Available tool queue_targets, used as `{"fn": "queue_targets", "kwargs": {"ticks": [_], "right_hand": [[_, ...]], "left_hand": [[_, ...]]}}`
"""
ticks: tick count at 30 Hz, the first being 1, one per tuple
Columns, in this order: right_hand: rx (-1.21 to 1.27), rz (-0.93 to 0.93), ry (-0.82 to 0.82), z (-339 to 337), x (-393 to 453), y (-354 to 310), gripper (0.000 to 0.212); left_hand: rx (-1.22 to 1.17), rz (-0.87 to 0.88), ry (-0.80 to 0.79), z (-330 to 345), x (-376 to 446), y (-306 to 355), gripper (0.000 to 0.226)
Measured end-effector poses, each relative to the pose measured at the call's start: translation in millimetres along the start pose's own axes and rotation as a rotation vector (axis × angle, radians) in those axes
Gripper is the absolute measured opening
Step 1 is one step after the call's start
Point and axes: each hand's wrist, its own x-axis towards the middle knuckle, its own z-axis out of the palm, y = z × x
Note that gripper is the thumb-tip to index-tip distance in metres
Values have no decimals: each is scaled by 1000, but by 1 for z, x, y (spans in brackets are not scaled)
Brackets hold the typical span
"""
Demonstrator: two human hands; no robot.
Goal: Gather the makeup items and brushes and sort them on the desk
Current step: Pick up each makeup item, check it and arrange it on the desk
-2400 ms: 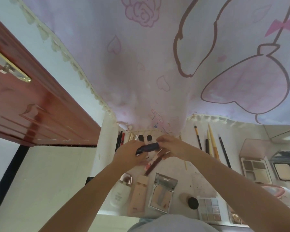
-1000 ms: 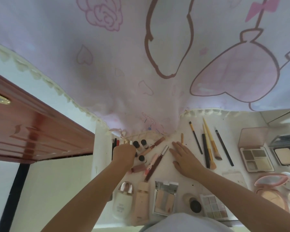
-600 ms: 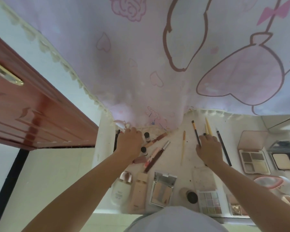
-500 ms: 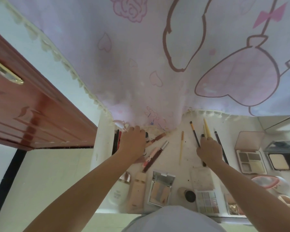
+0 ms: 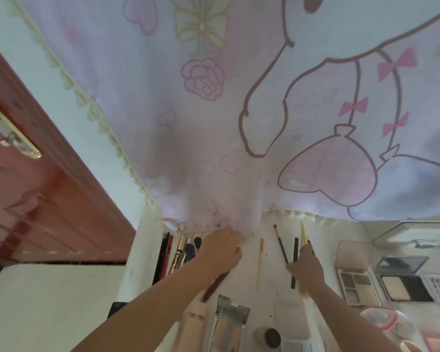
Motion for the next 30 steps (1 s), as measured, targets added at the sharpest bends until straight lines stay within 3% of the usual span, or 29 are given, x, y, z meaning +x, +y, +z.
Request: {"fn": "queue_targets", "kwargs": {"ticks": [3, 6, 8, 11, 14, 18, 23, 26, 30], "right_hand": [[471, -21, -6, -32, -7, -17, 52], [990, -85, -110, -59, -25, -38, 29], [1069, -162, -178, -69, -39, -49, 24], [1021, -256, -232, -78, -56, -62, 26], [1022, -312, -214, -96, -63, -66, 21], [758, -469, -236, -126, -68, -70, 18], [-276, -825, -168, -130, -73, -90, 21], [-454, -938, -176, -134, -75, -95, 24], [-399, -801, -63, -167, -63, -81, 18]], "left_hand": [[-185, 7, -25, -8, 4, 4, 37], [-386, 71, -54, -13, 2, 14, 46], [-460, 135, -74, -18, 1, 25, 43], [-569, 193, 2, -26, 3, 36, 11], [-471, 247, 67, -45, 2, 33, 25], [-153, 347, 42, -76, 0, 20, 16], [106, 397, 107, -102, -8, 17, 19], [210, 399, 58, -109, -11, 7, 21], [123, 189, 60, -119, -16, -38, 31]]}}
